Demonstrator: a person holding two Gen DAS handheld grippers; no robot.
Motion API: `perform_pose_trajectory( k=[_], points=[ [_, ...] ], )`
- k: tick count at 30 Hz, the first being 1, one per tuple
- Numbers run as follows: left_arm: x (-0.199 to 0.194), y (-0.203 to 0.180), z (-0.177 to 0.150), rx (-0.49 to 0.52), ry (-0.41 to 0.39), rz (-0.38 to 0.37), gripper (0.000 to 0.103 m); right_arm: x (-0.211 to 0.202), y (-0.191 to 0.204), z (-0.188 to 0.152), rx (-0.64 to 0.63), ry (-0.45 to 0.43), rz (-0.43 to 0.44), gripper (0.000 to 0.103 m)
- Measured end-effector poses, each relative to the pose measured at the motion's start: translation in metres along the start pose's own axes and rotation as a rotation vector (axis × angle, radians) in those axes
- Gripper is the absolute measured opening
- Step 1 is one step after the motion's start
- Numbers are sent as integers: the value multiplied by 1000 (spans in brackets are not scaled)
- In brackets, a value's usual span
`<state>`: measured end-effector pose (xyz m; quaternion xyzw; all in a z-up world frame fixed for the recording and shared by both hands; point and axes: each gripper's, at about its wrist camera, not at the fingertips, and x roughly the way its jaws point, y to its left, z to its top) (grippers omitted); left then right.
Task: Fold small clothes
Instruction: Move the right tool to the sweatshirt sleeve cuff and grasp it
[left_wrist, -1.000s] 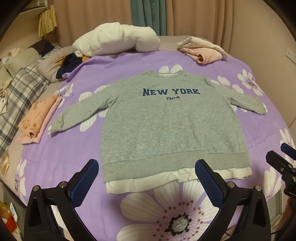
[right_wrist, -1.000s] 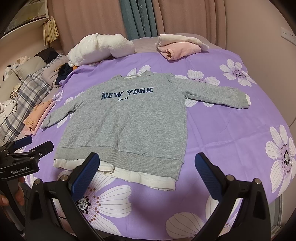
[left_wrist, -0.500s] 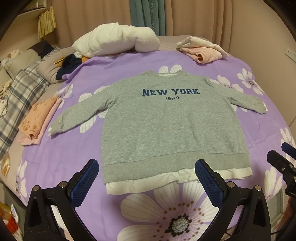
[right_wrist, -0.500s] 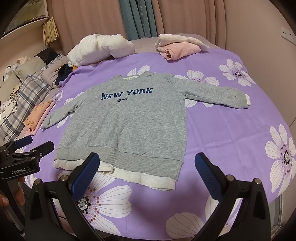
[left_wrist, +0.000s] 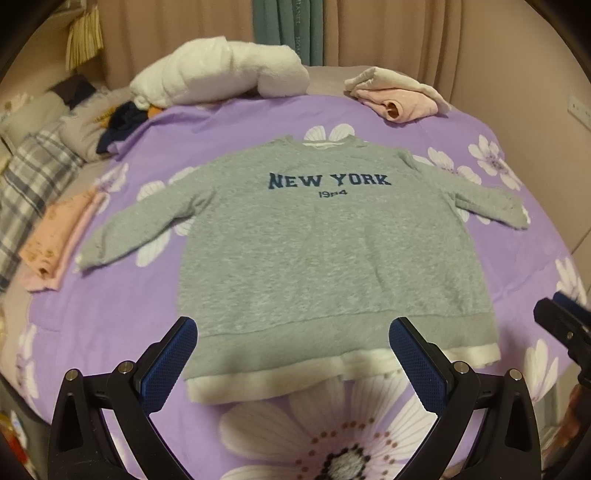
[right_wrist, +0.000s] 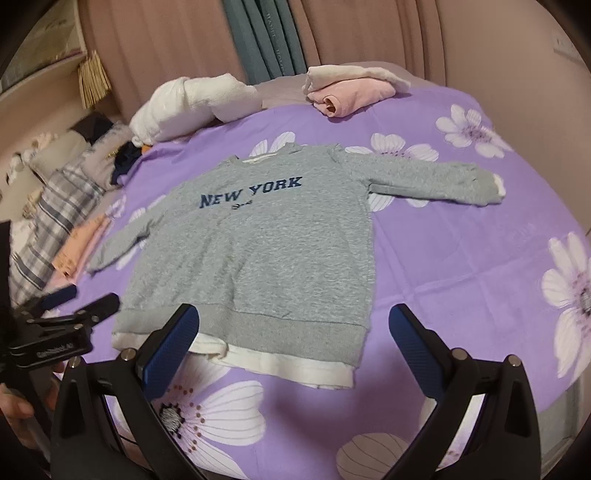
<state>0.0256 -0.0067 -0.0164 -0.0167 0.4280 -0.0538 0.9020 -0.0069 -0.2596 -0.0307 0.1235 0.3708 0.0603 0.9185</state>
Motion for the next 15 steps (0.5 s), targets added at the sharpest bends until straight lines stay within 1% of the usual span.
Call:
perform_pose_trajectory(
  k=[3, 4, 5, 6, 8, 9, 10, 11, 12, 14, 15],
  points=[
    [18, 3, 4, -38, 26, -53, 103, 11, -12, 0, 68, 28, 58, 103],
    [22, 5, 5, -57, 38, -86, 103, 13, -15, -2, 99, 62, 72, 103],
    [26, 6, 7, -67, 39, -111, 103, 17, -20, -3, 127, 79, 82, 103],
    [31, 8, 11, -100, 49, -164, 103, 20, -25, -4, 152, 95, 85, 103],
    [38, 12, 16, -128, 41, -202, 103, 28, -45, -2, 208, 78, 90, 103],
    [42, 14, 19, -143, 37, -219, 103, 33, -56, -1, 248, 88, 85, 103],
    [47, 17, 24, -164, 39, -222, 103, 36, -63, -1, 269, 90, 81, 103],
    [52, 19, 27, -172, 32, -215, 103, 41, -77, 2, 295, 56, 79, 103],
    [59, 22, 32, -186, 26, -204, 103, 45, -89, 6, 327, 42, 74, 103],
    [70, 27, 38, -208, 35, -184, 103, 54, -113, 12, 386, 20, 65, 103],
    [78, 30, 43, -228, 42, -186, 103, 59, -128, 16, 427, 13, 51, 103]
  ],
)
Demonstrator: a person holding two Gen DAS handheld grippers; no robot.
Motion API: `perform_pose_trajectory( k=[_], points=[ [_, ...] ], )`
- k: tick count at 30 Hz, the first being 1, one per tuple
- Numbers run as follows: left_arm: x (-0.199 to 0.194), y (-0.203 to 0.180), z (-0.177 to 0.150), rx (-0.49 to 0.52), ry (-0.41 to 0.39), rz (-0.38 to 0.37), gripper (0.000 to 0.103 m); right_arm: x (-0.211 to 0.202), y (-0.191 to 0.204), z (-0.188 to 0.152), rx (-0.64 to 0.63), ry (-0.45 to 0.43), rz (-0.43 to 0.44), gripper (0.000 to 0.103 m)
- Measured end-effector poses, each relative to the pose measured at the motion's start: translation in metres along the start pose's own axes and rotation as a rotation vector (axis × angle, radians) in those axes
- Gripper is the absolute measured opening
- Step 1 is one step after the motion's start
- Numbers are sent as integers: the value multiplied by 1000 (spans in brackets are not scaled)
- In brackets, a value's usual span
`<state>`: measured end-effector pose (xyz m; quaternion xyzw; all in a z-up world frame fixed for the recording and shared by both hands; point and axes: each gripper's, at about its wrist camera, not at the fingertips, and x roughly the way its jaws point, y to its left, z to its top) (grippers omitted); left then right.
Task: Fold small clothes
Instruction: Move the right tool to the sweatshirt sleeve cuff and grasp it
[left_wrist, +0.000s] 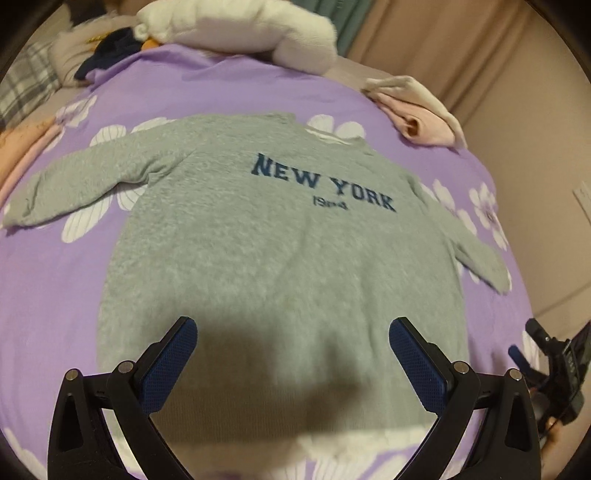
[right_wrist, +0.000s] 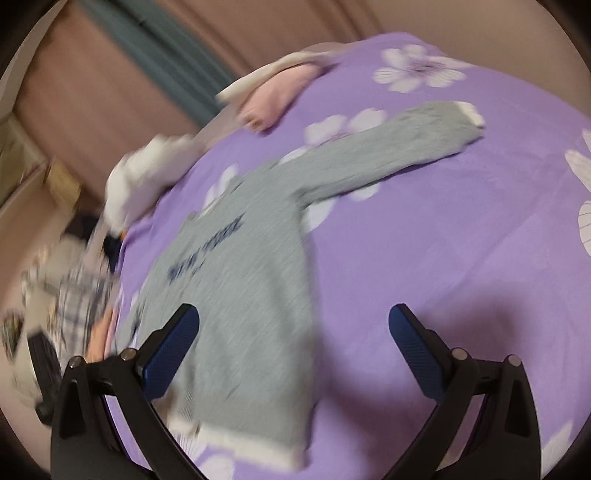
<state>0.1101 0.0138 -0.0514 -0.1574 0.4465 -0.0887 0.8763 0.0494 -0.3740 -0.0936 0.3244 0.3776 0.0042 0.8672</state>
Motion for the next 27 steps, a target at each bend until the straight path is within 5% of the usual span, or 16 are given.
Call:
perform_pose_trajectory(
  k=[11, 16, 20, 24, 27],
  points=[
    [32, 8, 40, -57, -22, 45, 103, 49, -85, 88, 225, -97, -114, 95],
    [48, 4, 42, -36, 26, 81, 103, 64, -110, 121, 330, -171, -86, 92],
    [55, 5, 45, -34, 45, 98, 103, 70, -121, 138, 407, -217, -71, 75],
    [57, 13, 48, -46, 58, 111, 103, 78, -127, 143, 418, -224, -107, 30],
    [52, 20, 48, -59, 57, 111, 103, 82, -138, 146, 469, -225, -86, 24]
  ],
)
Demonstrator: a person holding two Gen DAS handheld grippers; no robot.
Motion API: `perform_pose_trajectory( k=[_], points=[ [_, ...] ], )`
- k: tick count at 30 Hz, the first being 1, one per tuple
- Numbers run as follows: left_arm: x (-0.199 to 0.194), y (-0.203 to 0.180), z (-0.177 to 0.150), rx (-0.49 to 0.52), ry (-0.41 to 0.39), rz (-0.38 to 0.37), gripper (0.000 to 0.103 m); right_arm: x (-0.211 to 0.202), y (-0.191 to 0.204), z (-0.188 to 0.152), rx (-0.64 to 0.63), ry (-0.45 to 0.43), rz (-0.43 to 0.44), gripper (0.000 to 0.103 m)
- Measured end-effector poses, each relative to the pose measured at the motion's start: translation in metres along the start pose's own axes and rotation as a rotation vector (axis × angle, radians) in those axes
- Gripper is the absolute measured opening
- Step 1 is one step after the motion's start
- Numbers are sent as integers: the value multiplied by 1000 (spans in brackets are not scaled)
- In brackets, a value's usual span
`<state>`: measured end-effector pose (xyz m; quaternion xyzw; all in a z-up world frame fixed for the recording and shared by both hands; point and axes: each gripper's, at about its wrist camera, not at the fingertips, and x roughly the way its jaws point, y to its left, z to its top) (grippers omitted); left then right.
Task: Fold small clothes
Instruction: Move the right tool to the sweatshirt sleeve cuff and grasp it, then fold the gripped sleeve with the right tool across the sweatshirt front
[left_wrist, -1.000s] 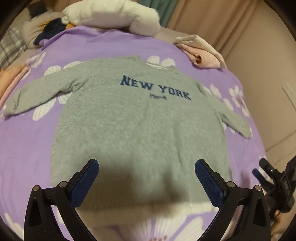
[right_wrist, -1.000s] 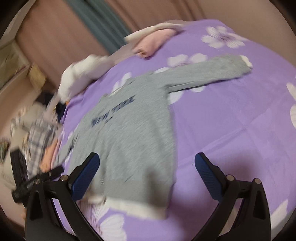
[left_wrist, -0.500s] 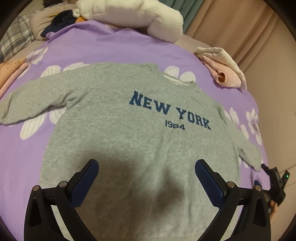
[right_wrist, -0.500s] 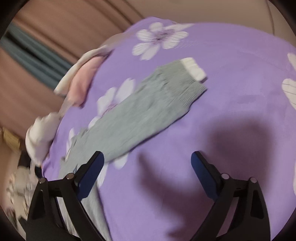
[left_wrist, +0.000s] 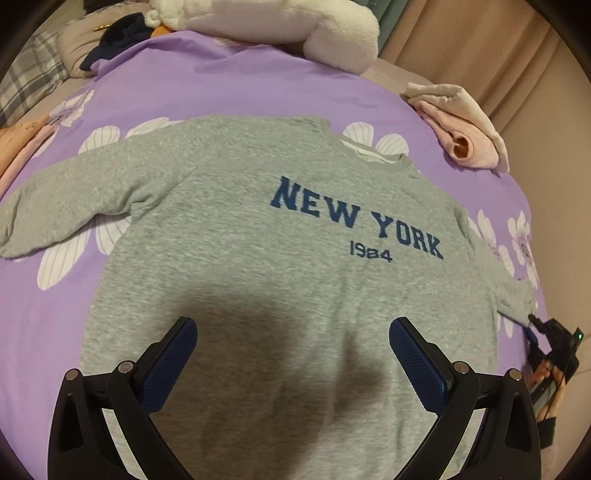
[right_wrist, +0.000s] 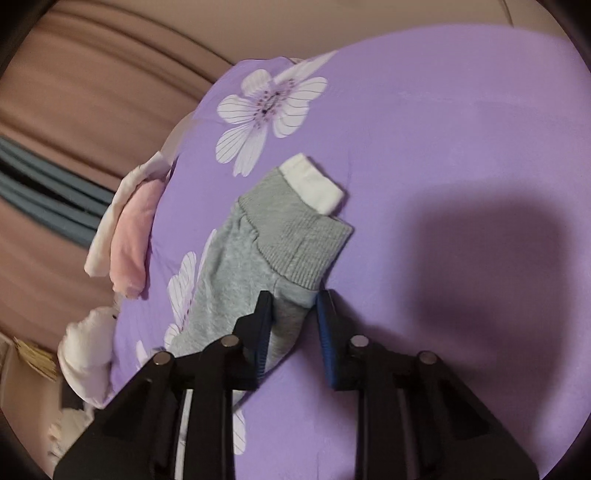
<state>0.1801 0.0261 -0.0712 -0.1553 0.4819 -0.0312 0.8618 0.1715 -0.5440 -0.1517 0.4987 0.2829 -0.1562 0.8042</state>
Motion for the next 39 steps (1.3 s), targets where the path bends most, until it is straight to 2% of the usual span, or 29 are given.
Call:
perform_pose_trajectory(
  k=[4, 7, 9, 11, 12, 13, 14, 17, 19, 21, 26, 29, 32, 34, 37, 39],
  points=[
    [-5, 6, 1, -4, -5, 5, 103, -6, -6, -5, 73, 28, 27, 25],
    [-5, 7, 0, -2, 0, 6, 103, -5, 1, -8, 39, 12, -1, 14],
    [-6, 8, -1, 1, 3, 6, 103, -3, 0, -8, 57, 11, 8, 13],
    [-7, 8, -2, 7, 1, 8, 103, 2, -4, -6, 106, 33, -3, 17],
    [-8, 8, -2, 10, -1, 9, 103, 4, -6, -6, 132, 43, -7, 24],
    [-8, 8, -3, 14, -1, 12, 103, 5, -9, -6, 169, 47, 12, 28],
    [-7, 7, -3, 15, -1, 14, 103, 5, -10, -4, 192, 37, 42, 36],
    [-4, 5, -3, 22, 6, 18, 103, 11, -1, 0, 165, 36, 8, 38],
    [-2, 4, -4, 24, 12, 20, 103, 16, 5, 1, 134, 33, -8, 36],
    [-1, 3, -4, 28, 16, 23, 103, 20, 10, 3, 81, 22, -54, 15],
    [-3, 4, -4, 35, 17, 22, 103, 12, 17, -1, 5, -26, -64, 7],
    [-9, 8, -4, 38, 7, 20, 103, -8, 46, -5, -105, -91, -68, 7],
    [-15, 13, -4, 32, -5, 15, 103, -38, 106, -17, -328, -165, -32, 7],
    [-21, 20, -5, 18, -15, 10, 103, -51, 148, -32, -483, -179, -2, 7],
    [-30, 30, -8, -7, -28, 3, 103, -58, 199, -62, -686, -139, 46, 7],
    [-35, 39, -12, -18, -30, 2, 103, -55, 234, -97, -879, -127, 37, 7]
  ],
)
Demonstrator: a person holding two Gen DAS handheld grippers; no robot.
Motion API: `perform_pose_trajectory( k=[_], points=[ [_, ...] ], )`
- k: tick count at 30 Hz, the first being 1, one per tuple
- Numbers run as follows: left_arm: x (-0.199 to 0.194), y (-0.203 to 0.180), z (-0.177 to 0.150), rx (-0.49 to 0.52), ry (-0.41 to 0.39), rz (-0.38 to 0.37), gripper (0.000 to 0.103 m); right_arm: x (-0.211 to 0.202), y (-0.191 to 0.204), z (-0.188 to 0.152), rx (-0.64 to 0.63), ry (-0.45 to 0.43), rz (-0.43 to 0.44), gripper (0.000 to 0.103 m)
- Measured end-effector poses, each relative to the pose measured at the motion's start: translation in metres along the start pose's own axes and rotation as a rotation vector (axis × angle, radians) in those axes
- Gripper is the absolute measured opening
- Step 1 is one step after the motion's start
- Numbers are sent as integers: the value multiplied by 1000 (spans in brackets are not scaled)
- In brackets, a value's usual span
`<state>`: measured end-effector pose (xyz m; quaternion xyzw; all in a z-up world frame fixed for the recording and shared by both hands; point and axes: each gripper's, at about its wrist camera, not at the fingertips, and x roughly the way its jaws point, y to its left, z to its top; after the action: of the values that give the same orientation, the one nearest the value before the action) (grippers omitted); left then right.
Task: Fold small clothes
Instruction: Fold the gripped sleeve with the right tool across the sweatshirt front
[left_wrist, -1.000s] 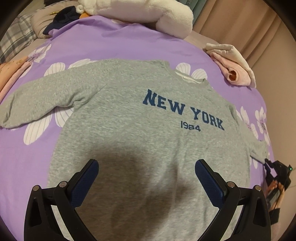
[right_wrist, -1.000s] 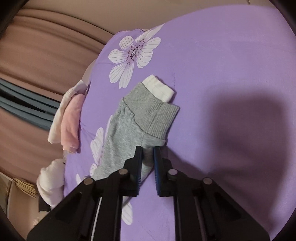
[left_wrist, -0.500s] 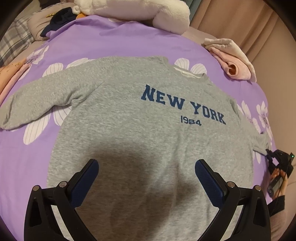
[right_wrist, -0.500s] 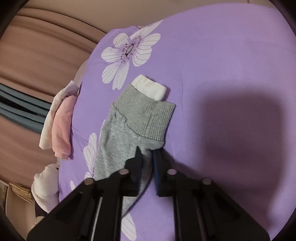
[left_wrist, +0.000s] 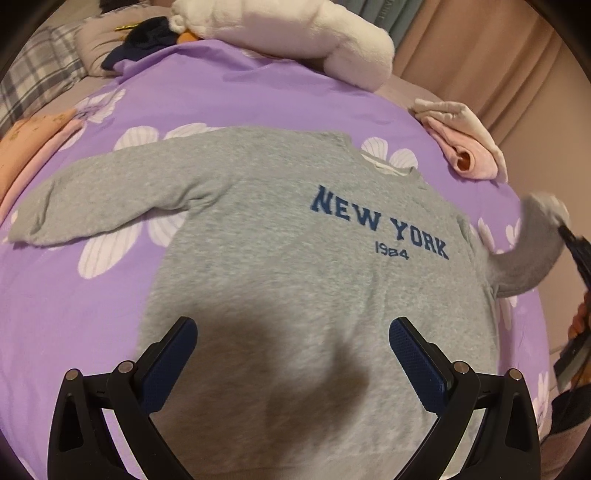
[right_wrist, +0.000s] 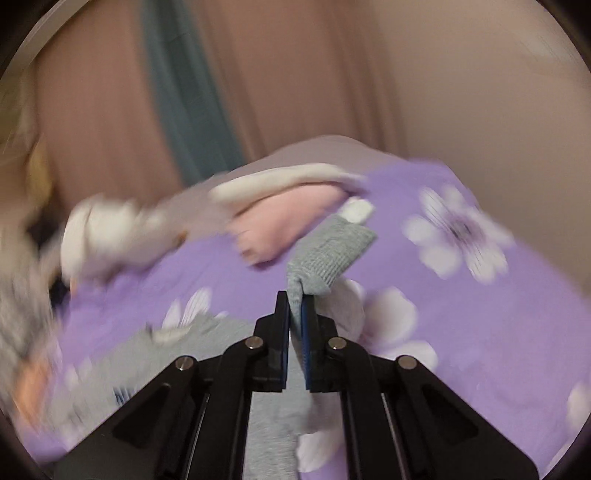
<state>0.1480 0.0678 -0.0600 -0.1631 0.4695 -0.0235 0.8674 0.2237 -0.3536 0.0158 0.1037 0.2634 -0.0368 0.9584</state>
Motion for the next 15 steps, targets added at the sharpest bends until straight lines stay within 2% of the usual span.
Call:
perform_pose_trajectory(
  k=[2, 3, 6, 9, 12, 15],
  points=[
    [-3, 7, -2, -8, 0, 4, 103, 9, 55, -11, -233, 33, 6, 7],
    [-4, 12, -4, -14, 1, 9, 103, 15, 69, -18, -301, 53, 14, 7],
    [-6, 28, -7, -43, 4, 19, 103, 40, 133, -74, -601, 163, 10, 9],
    [-5, 39, -8, -59, 12, 26, 103, 54, 172, -127, -767, 265, 37, 11],
    [-5, 45, -8, -57, 16, 31, 103, 57, 186, -176, -918, 353, 57, 25],
    [-2, 47, -5, -62, 12, 24, 103, 50, 182, -184, -958, 350, 51, 37]
  ],
)
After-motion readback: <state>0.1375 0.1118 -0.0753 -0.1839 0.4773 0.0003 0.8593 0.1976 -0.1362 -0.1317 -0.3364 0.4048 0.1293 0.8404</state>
